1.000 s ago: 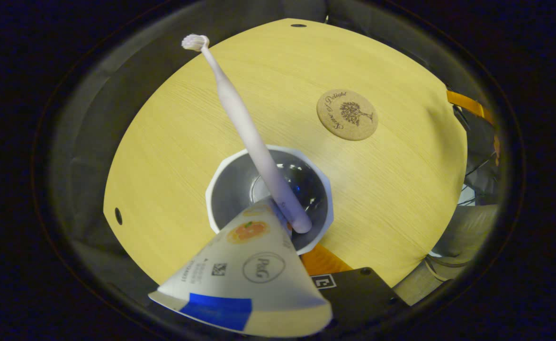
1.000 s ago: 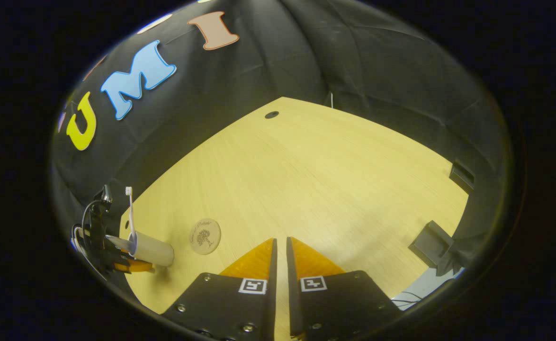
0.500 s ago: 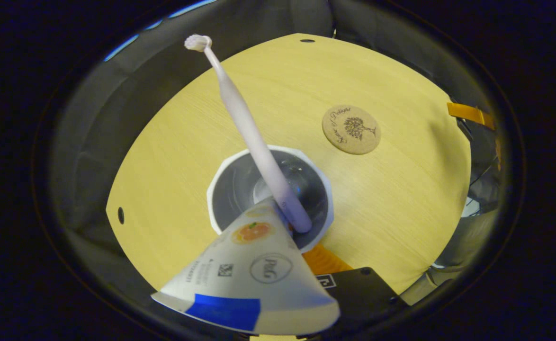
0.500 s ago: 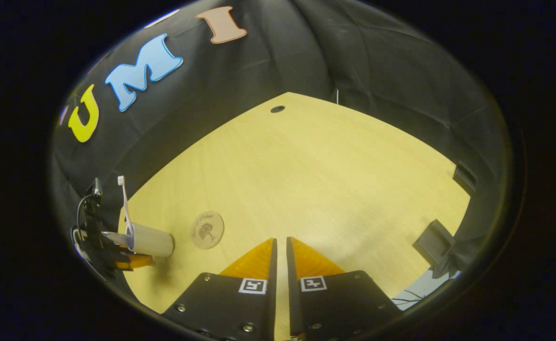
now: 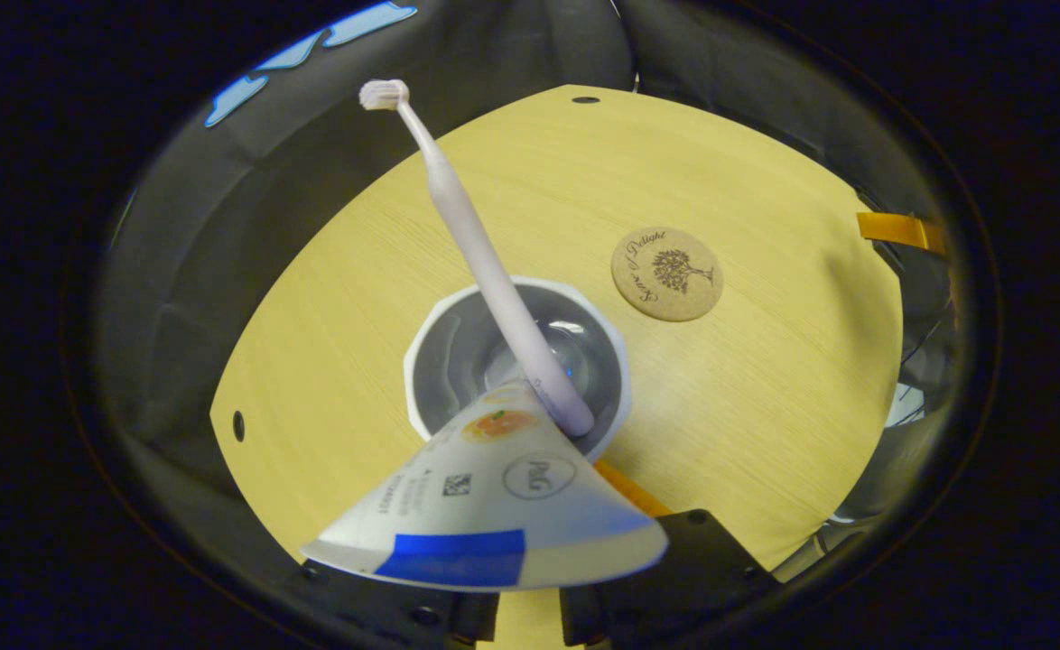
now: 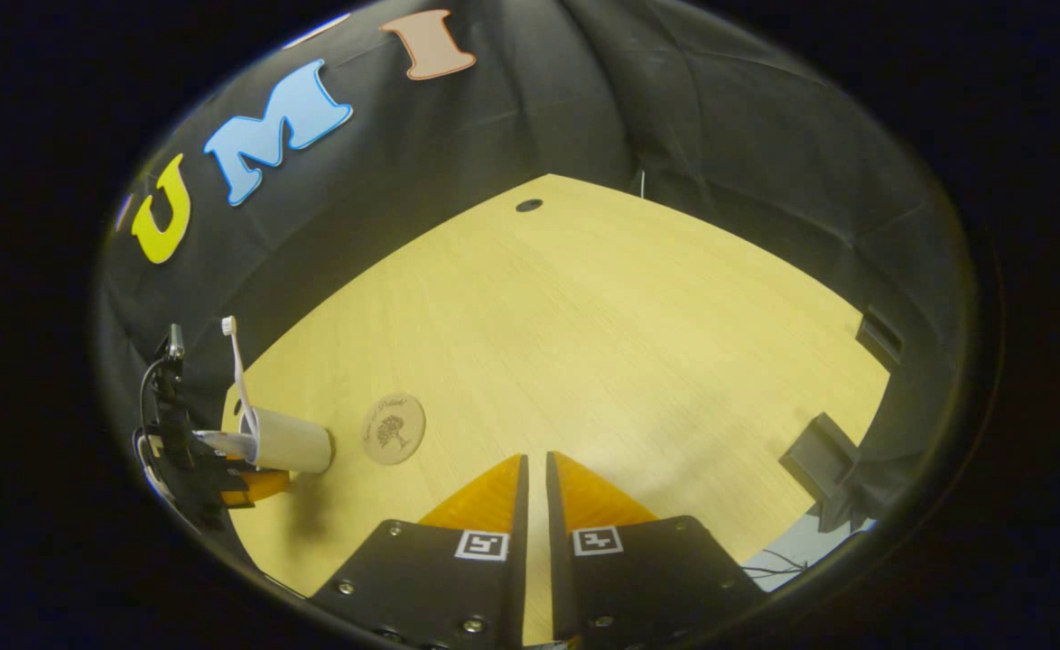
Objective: Put the toothbrush and toothpaste on the desktop into the cup, then pick up the cup and place it on the coaster on the desktop.
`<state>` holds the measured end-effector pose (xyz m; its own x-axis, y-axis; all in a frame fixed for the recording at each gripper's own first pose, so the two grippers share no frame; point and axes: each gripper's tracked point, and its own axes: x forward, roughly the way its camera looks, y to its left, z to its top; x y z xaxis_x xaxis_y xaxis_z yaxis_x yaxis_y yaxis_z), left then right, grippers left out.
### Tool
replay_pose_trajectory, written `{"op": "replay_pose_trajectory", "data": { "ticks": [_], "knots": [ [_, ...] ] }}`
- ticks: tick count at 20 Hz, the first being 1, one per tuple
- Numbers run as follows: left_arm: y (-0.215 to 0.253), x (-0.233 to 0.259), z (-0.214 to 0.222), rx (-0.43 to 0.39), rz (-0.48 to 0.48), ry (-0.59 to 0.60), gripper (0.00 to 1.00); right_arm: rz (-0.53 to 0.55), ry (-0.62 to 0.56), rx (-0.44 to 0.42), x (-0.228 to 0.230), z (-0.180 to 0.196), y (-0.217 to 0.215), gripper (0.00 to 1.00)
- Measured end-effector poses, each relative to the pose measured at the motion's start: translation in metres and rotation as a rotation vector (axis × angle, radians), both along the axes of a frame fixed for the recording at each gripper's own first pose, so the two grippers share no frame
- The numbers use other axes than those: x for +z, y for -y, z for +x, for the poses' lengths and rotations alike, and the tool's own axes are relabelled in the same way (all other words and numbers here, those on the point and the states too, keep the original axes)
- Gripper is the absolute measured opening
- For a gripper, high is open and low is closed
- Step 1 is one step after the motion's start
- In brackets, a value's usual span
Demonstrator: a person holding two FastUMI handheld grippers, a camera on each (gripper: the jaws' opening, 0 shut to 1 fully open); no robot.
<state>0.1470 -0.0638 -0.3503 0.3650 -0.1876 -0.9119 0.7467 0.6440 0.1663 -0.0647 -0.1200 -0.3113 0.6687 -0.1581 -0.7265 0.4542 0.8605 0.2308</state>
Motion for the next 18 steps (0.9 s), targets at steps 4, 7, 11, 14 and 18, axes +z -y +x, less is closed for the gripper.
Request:
{"op": "replay_pose_trajectory", "data": {
  "ticks": [4,7,11,14,18],
  "knots": [
    [0.013,0.011,0.005,-0.030,-0.005,0.019,0.33,0.004,-0.005,-0.010,-0.002,-0.004,0.001,0.12],
    [0.023,0.023,0.006,-0.058,-0.020,0.034,0.33,0.008,-0.007,-0.017,-0.003,-0.005,0.002,0.12],
    [0.022,0.026,0.003,-0.064,-0.021,0.047,0.29,0.012,-0.011,-0.029,-0.004,-0.007,0.005,0.12],
    [0.020,0.028,0.010,-0.076,-0.016,0.091,0.27,0.017,-0.011,-0.034,-0.005,-0.007,0.007,0.11],
    [0.023,0.029,0.008,-0.077,-0.033,0.101,0.22,0.011,-0.015,-0.029,-0.006,-0.007,0.007,0.12]
  ]
}}
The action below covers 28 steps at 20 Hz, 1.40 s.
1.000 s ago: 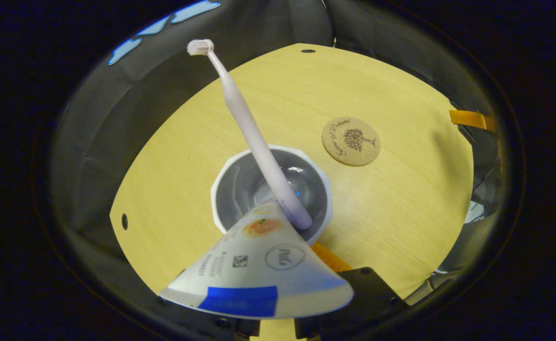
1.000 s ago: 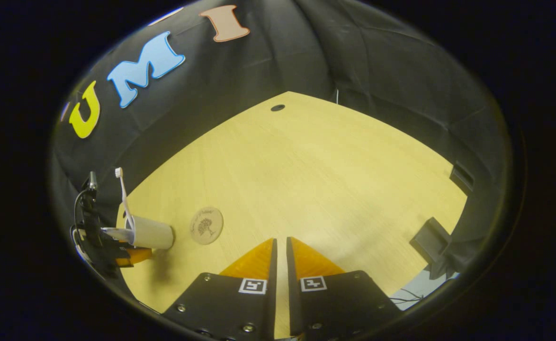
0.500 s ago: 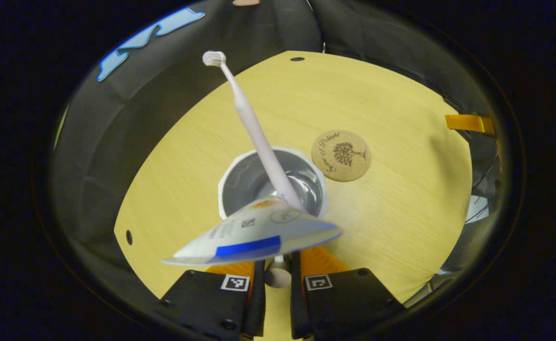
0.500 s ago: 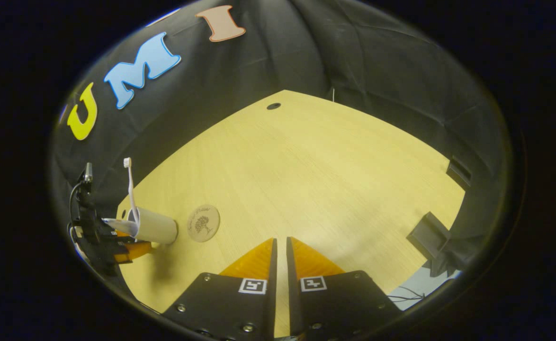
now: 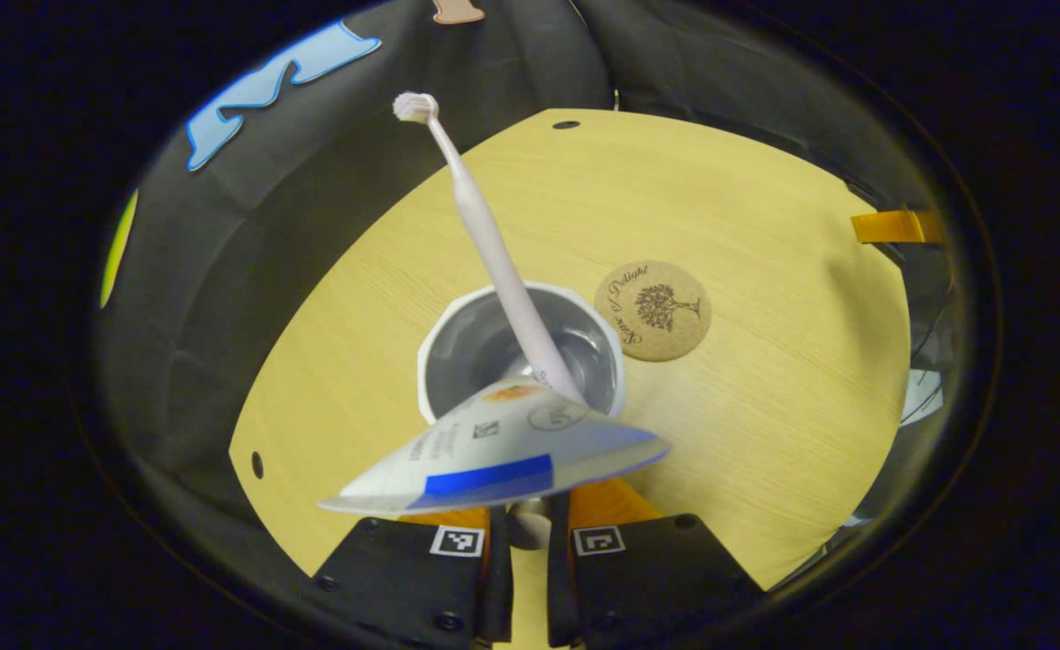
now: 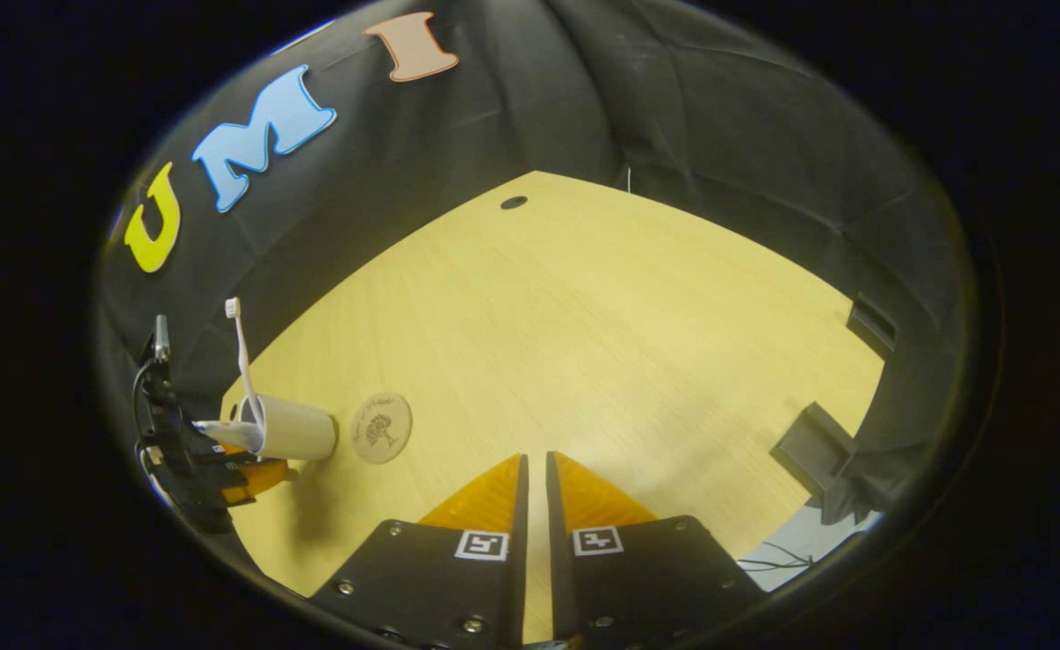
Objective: Put the toothbrush and toothpaste on the desktop into the cup, then pick up the cup and place it on the coaster on the desktop.
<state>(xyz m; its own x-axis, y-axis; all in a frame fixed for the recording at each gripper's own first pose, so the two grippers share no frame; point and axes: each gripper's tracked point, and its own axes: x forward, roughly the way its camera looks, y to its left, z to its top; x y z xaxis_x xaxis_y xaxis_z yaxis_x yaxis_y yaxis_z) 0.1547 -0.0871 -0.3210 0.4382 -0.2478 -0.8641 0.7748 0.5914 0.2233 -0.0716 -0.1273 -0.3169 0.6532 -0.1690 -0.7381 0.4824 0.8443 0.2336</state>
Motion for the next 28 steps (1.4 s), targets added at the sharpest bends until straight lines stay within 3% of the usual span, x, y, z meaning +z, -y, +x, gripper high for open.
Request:
{"op": "replay_pose_trajectory", "data": {
  "ticks": [8,16,28],
  "knots": [
    [0.020,0.017,-0.007,-0.053,-0.039,0.008,0.22,0.003,-0.001,0.002,-0.001,0.002,0.001,0.12],
    [0.068,0.022,-0.015,-0.137,-0.063,-0.015,0.22,0.020,0.017,-0.023,0.003,0.002,0.005,0.12],
    [0.085,0.007,-0.024,-0.201,-0.010,-0.110,0.22,0.063,0.046,-0.103,0.001,-0.002,0.022,0.12]
  ]
}}
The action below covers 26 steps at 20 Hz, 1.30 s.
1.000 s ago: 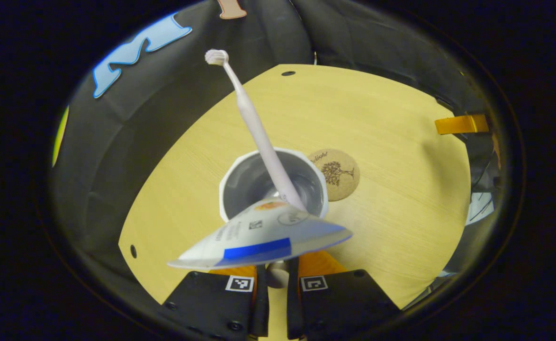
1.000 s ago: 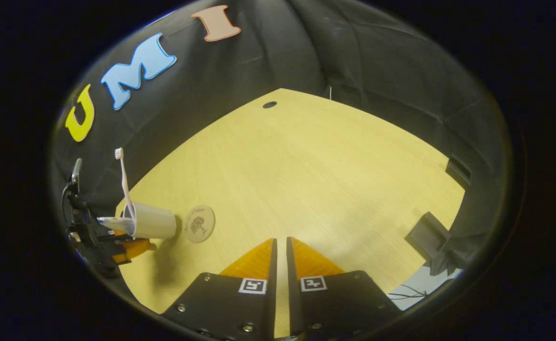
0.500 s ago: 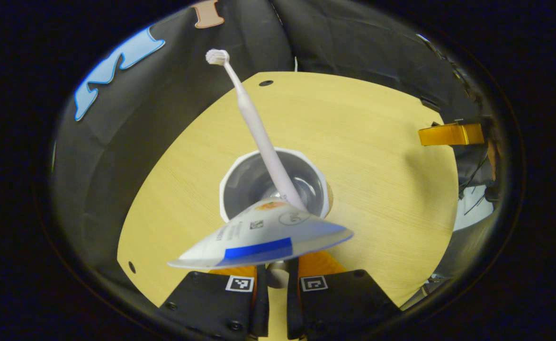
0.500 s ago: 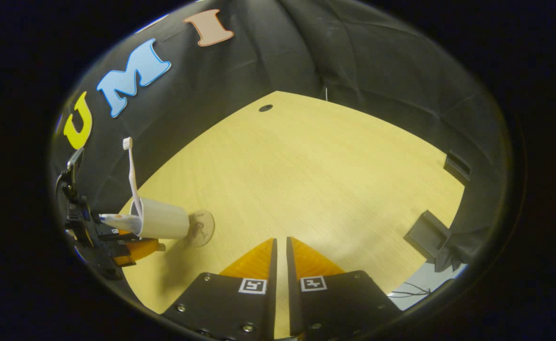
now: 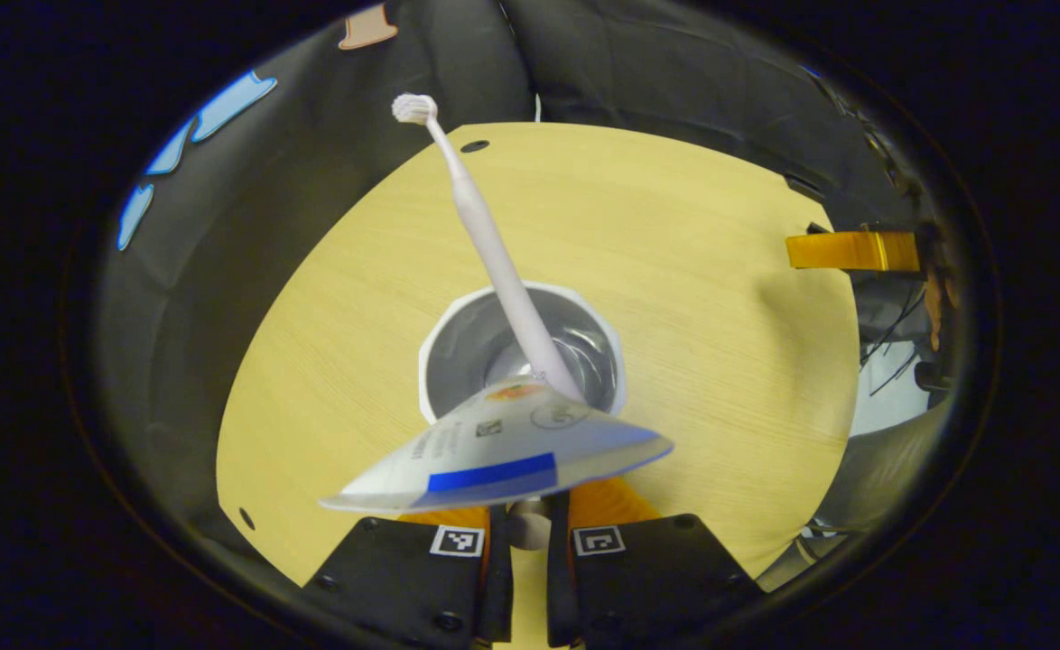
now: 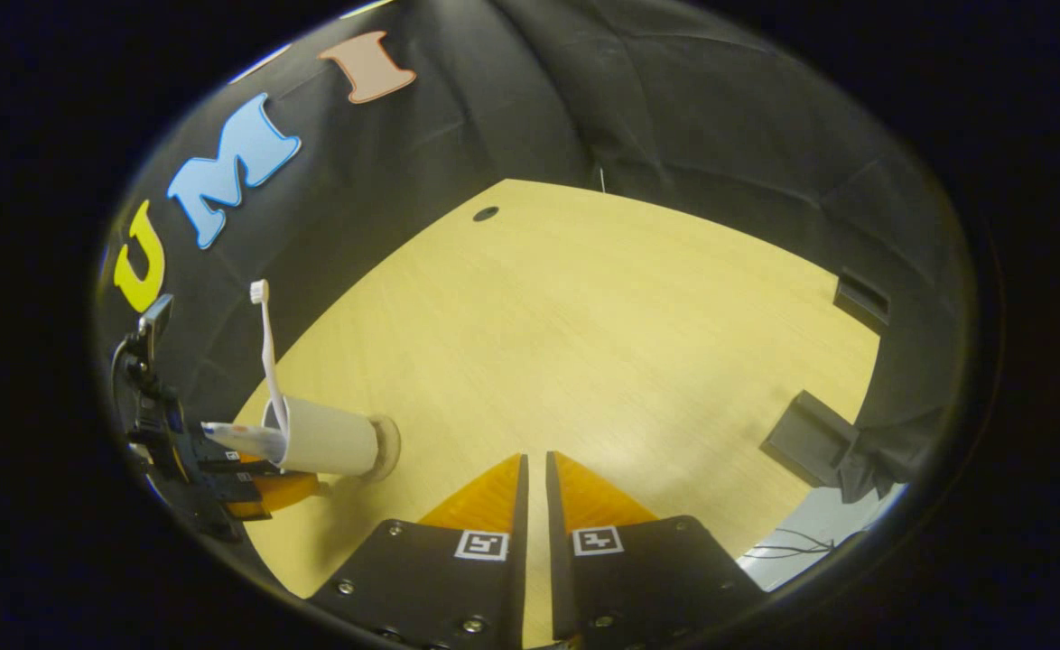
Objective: Put the toothbrush and toothpaste on the desktop into the cup, then pick up the cup and place it on the coaster on the desktop.
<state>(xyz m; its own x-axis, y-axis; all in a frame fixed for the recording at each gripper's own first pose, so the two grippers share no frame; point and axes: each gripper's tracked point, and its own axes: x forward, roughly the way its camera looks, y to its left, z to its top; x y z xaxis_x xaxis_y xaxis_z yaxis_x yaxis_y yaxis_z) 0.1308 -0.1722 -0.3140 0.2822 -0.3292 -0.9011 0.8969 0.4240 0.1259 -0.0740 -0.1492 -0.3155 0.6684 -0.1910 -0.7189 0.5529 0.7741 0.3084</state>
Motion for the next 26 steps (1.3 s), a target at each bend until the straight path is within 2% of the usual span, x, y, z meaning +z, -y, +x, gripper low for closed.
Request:
{"op": "replay_pose_trajectory", "data": {
  "ticks": [10,16,20,23,24,26],
  "knots": [
    [-0.001,-0.002,0.005,-0.015,0.062,-0.039,0.20,0.046,0.011,-0.064,-0.006,-0.001,0.016,0.12],
    [-0.009,0.007,0.020,-0.042,0.108,-0.065,0.23,0.070,0.013,-0.054,-0.008,0.003,0.017,0.12],
    [-0.009,0.009,0.027,-0.058,0.137,-0.090,0.22,0.082,0.011,-0.046,-0.010,0.005,0.018,0.12],
    [-0.012,0.011,0.034,-0.048,0.159,-0.125,0.23,0.085,0.012,-0.043,-0.009,0.007,0.020,0.12],
    [-0.010,0.008,0.032,-0.051,0.159,-0.128,0.27,0.086,0.012,-0.043,-0.009,0.007,0.021,0.12],
    [-0.011,0.008,0.031,-0.060,0.169,-0.134,0.26,0.093,0.008,-0.046,-0.010,0.007,0.022,0.12]
  ]
}}
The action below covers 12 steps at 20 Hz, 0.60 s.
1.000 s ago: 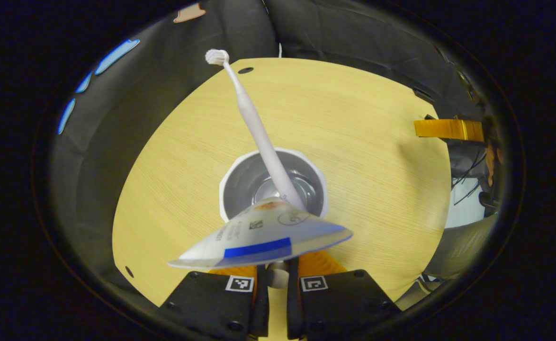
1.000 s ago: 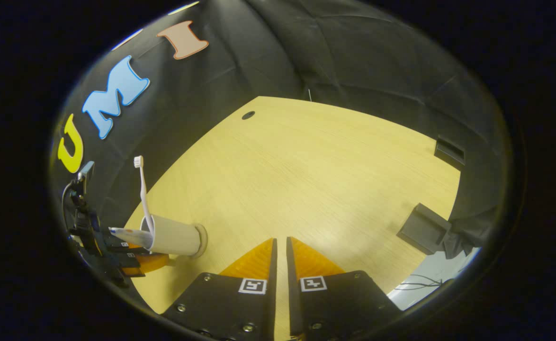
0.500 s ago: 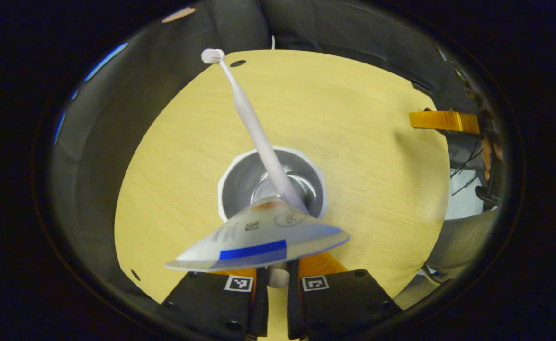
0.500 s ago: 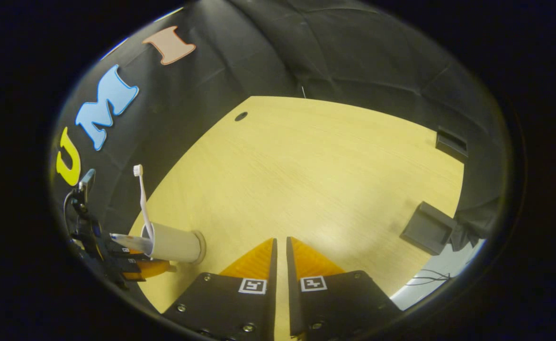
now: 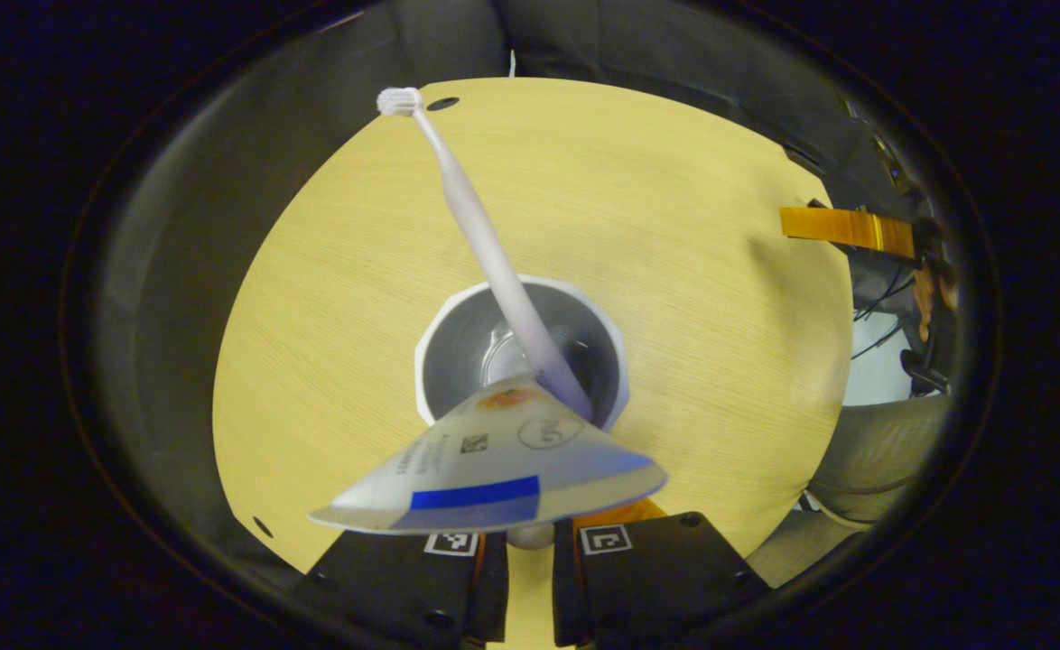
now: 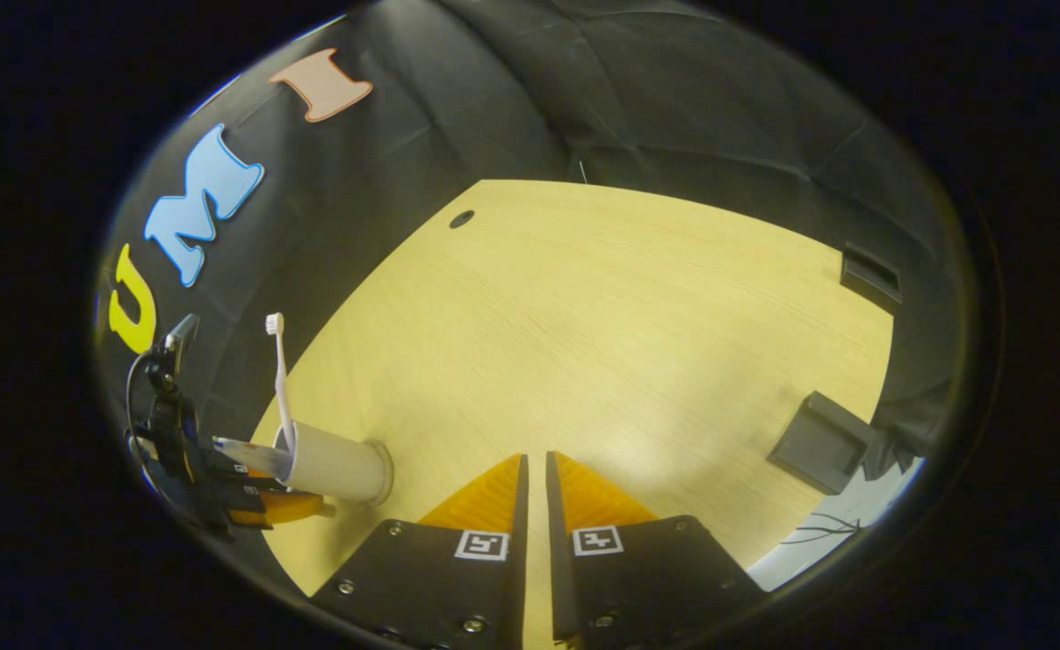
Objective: Put the toothbrush and toothpaste on the desktop into the cup, then pick up the cup and place it on the coaster on the desktop.
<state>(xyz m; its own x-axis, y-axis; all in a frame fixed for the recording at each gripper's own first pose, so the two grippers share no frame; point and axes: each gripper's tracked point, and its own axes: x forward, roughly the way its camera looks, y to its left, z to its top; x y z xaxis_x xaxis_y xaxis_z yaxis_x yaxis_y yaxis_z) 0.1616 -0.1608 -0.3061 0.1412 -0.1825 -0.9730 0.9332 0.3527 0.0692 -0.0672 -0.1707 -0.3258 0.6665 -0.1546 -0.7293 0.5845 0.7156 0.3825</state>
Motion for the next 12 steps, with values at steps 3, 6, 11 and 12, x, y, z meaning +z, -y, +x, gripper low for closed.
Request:
{"op": "replay_pose_trajectory", "data": {
  "ticks": [3,6,11,12],
  "knots": [
    [-0.0035,0.0006,-0.0010,-0.006,0.017,-0.004,0.29,0.013,-0.003,-0.013,-0.0005,0.0009,0.0015,0.12],
    [-0.0083,-0.0006,0.0021,-0.003,0.034,-0.007,0.33,0.018,-0.003,-0.017,-0.0005,0.0015,0.0029,0.12],
    [-0.0092,-0.0007,0.0044,-0.020,0.045,-0.003,0.44,0.018,-0.008,-0.016,-0.0008,0.0023,0.0036,0.12],
    [-0.0096,0.0010,0.0046,-0.022,0.044,-0.001,0.46,0.020,-0.009,-0.017,-0.0010,0.0025,0.0033,0.12]
  ]
}}
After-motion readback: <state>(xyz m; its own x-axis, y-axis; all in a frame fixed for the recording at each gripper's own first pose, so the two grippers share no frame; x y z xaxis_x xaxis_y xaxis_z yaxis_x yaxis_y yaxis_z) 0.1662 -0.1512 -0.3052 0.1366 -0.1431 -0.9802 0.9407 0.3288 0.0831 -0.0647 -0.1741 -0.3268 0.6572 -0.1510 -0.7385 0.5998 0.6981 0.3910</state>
